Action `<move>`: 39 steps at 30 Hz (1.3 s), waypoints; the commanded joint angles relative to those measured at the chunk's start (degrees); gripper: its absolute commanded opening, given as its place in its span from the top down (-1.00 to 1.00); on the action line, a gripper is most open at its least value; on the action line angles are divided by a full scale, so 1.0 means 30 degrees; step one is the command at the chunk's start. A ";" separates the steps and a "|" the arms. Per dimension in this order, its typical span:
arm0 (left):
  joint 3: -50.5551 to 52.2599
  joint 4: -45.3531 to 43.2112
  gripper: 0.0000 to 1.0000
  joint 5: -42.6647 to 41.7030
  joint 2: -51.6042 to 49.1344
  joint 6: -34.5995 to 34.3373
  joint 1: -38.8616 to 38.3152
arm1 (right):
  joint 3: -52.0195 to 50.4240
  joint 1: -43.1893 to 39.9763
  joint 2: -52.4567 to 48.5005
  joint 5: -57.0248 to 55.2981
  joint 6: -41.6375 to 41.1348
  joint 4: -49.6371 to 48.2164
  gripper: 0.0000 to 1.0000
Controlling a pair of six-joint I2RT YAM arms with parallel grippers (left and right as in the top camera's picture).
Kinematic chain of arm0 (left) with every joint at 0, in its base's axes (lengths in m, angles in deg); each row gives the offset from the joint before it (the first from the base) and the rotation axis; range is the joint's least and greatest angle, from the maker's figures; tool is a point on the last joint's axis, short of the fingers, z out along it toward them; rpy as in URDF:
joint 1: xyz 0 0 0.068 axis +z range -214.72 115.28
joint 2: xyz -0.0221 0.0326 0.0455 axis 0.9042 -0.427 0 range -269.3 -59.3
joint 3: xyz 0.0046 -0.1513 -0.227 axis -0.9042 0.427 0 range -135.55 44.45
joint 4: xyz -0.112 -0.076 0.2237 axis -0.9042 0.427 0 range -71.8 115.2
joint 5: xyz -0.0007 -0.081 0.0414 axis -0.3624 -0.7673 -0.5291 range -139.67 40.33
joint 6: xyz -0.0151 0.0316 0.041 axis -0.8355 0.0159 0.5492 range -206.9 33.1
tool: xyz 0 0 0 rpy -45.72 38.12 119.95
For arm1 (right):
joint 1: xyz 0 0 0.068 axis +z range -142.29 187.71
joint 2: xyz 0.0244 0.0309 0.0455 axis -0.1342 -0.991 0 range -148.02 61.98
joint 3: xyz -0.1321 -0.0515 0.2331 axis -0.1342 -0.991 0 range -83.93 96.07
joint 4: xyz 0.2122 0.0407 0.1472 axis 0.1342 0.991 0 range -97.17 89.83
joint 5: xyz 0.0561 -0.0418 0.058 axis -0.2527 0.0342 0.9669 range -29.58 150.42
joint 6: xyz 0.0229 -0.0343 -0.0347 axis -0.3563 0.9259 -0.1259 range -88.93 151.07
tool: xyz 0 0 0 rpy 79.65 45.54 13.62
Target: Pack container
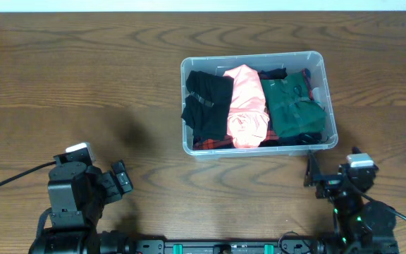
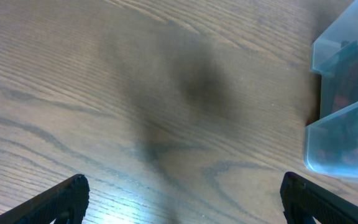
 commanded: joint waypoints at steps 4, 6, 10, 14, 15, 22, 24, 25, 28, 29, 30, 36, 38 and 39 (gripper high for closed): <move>-0.0015 0.0051 -0.96 0.0029 0.0095 0.0036 0.0080 | -0.4102 0.0255 0.0277 0.0874 0.1049 -0.6054 -0.99; -0.0015 0.0058 -0.96 0.0029 0.0095 0.0036 0.0080 | -0.4750 0.0262 0.0270 0.0787 0.1122 -0.6448 -0.98; -0.0015 0.0058 -0.96 0.0029 0.0095 0.0036 0.0080 | -0.4750 0.0255 0.0277 0.0510 0.1144 -0.6513 -0.98; -0.0015 0.0058 -0.96 0.0029 0.0095 0.0036 0.0080 | -0.4750 0.0255 0.0262 0.0510 0.1144 -0.6513 -0.98; -0.0015 0.0058 -0.96 0.0029 0.0095 0.0036 0.0080 | -0.4750 0.0255 0.0262 0.0510 0.1144 -0.6521 -0.98; -0.0015 0.0058 -0.96 0.0029 0.0095 0.0036 0.0080 | -0.4750 0.0255 0.0255 0.0510 0.1144 -0.6513 -0.99; -0.0015 0.0058 -0.96 0.0029 0.0095 0.0036 0.0080 | -0.4750 0.0255 0.0255 0.0510 0.1144 -0.6513 -0.99; -0.0015 0.0058 -0.96 0.0029 0.0095 0.0036 0.0080 | -0.4750 0.0255 0.0255 0.0510 0.1144 -0.6513 -0.99; -0.0015 0.0058 -0.96 0.0029 0.0095 0.0036 0.0080 | -0.4750 0.0255 0.0255 0.0510 0.1144 -0.6513 -0.98; -0.0015 0.0058 -0.96 0.0029 0.0095 0.0036 0.0080 | -0.4750 0.0255 0.0255 0.0510 0.1144 -0.6513 -0.99; -0.0015 0.0058 -0.96 0.0029 0.0095 0.0036 0.0080 | -0.4750 0.0255 0.0255 0.0510 0.1144 -0.6513 -0.98; 0.0211 0.0044 -0.96 0.0036 0.0765 0.0036 -0.0401 | -0.4750 0.0255 0.0255 0.0510 0.1144 -0.6513 -0.99; 0.0510 0.0138 -0.96 0.0036 0.1209 0.0036 -0.0670 | -0.4750 0.0255 0.0255 0.0510 0.1144 -0.6513 -0.98; 0.0780 0.0291 -0.96 0.0029 0.1574 0.0044 -0.0903 | -0.4750 0.0255 0.0255 0.0510 0.1144 -0.6513 -0.98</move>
